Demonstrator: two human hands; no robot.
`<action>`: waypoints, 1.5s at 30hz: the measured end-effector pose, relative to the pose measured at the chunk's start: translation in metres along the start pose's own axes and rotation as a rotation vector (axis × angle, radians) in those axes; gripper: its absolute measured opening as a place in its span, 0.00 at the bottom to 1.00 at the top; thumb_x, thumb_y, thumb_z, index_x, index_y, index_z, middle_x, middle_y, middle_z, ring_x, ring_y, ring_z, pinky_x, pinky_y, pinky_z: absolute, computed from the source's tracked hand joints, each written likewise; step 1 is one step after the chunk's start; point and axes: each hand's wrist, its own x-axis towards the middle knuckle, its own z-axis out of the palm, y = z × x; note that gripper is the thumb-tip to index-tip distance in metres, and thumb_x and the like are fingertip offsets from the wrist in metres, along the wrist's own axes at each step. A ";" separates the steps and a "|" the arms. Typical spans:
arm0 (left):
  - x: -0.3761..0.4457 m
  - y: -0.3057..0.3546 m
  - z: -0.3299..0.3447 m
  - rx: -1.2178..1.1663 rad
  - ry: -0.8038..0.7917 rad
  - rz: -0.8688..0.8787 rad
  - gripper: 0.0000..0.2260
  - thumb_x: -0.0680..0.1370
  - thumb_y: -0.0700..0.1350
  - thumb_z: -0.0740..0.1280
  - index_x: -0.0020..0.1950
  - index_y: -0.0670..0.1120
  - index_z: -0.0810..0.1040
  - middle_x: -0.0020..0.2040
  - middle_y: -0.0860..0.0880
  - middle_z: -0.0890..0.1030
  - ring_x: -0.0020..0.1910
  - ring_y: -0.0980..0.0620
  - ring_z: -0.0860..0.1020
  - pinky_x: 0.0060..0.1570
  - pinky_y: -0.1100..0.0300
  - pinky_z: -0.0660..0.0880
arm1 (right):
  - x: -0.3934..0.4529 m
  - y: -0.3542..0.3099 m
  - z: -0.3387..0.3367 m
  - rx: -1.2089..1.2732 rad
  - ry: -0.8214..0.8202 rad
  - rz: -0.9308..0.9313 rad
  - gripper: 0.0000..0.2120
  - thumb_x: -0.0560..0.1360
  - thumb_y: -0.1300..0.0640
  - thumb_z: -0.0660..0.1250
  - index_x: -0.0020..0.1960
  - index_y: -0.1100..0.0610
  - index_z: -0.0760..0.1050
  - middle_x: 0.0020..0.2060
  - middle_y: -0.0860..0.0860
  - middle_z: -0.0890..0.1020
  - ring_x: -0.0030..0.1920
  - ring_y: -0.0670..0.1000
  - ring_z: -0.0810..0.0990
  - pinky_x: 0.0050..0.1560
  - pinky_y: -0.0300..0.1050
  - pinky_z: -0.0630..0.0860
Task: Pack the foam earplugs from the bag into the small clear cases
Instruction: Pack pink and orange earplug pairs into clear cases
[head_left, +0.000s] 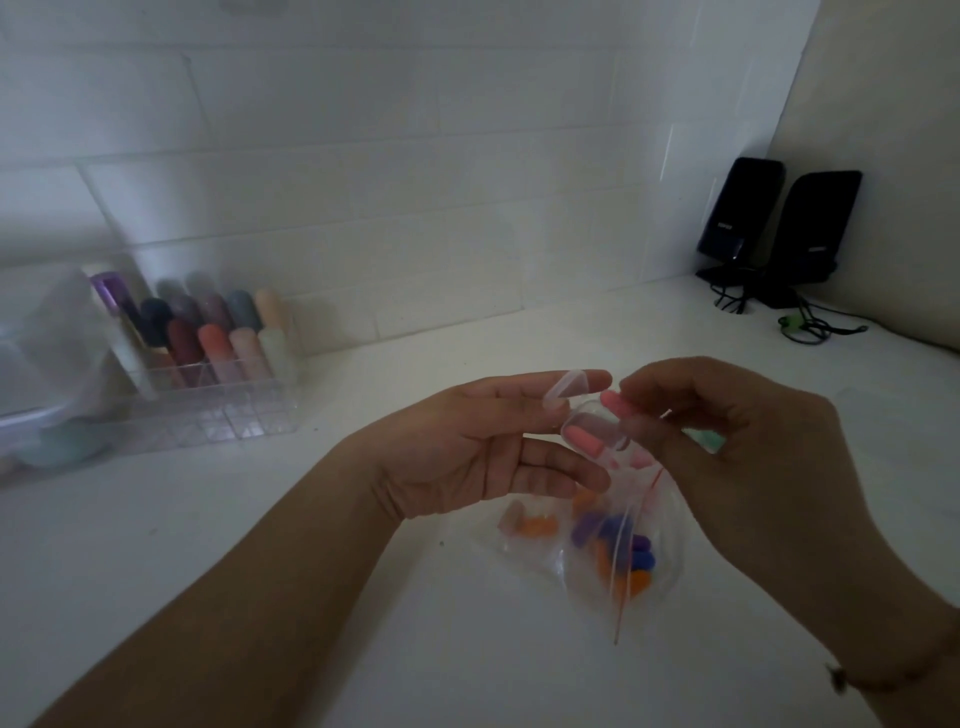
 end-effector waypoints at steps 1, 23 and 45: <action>0.000 0.000 0.000 0.000 -0.006 -0.001 0.25 0.77 0.43 0.68 0.73 0.41 0.68 0.59 0.38 0.78 0.52 0.41 0.80 0.50 0.55 0.79 | -0.001 -0.001 0.001 0.014 -0.009 0.014 0.05 0.69 0.51 0.73 0.42 0.44 0.79 0.36 0.36 0.80 0.44 0.39 0.79 0.45 0.25 0.73; 0.006 -0.001 0.022 0.592 0.365 0.286 0.33 0.74 0.36 0.71 0.75 0.52 0.63 0.40 0.43 0.82 0.37 0.51 0.80 0.42 0.57 0.76 | 0.004 0.002 -0.003 0.028 -0.159 0.090 0.20 0.66 0.33 0.56 0.52 0.40 0.76 0.39 0.35 0.80 0.41 0.38 0.77 0.38 0.35 0.67; -0.006 -0.002 0.015 1.598 0.007 -0.118 0.46 0.67 0.58 0.77 0.69 0.76 0.45 0.54 0.84 0.56 0.57 0.78 0.58 0.59 0.78 0.53 | 0.020 0.045 -0.057 -0.015 -0.607 0.587 0.14 0.66 0.52 0.77 0.46 0.57 0.78 0.36 0.55 0.85 0.34 0.52 0.85 0.40 0.49 0.83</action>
